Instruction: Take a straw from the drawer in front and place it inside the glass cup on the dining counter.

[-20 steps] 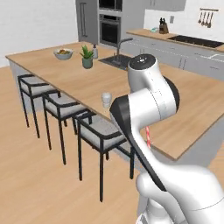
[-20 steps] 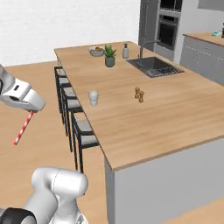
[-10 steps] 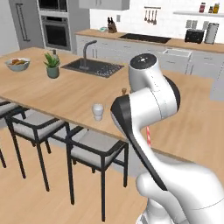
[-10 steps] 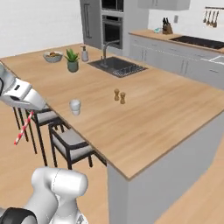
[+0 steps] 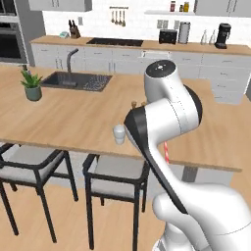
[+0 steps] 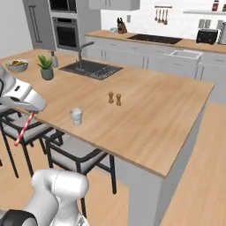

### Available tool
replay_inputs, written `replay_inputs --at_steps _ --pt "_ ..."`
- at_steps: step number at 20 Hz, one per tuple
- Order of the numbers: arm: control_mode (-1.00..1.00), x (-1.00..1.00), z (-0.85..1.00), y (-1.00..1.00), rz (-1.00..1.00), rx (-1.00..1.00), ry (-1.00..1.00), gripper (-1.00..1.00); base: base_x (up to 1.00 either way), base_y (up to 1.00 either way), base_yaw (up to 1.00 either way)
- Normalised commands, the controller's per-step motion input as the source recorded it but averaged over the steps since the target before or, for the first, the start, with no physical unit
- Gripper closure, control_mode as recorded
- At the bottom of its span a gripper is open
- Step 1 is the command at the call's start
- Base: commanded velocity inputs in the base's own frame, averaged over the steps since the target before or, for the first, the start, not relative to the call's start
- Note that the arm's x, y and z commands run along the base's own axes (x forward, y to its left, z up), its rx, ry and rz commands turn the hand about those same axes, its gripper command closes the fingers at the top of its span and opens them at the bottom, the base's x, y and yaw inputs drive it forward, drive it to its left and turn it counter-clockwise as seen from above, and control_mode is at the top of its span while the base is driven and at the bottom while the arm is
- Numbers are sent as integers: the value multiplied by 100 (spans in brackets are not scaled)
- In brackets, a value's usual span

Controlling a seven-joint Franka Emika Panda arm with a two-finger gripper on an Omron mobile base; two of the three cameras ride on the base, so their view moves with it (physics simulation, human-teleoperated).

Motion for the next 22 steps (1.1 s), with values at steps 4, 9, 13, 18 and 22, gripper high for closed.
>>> replay_inputs --at_steps 4,9,13,18,22 --pt "100 0 0 0 0 0 0 100 0 97 -51" --pt "100 0 0 0 0 0 0 100 6 93 -42" --pt "100 0 0 0 0 0 0 100 17 62 -30" --pt "100 0 0 0 0 0 0 100 34 8 -22" --pt "100 0 0 0 0 0 0 100 71 0 -14"
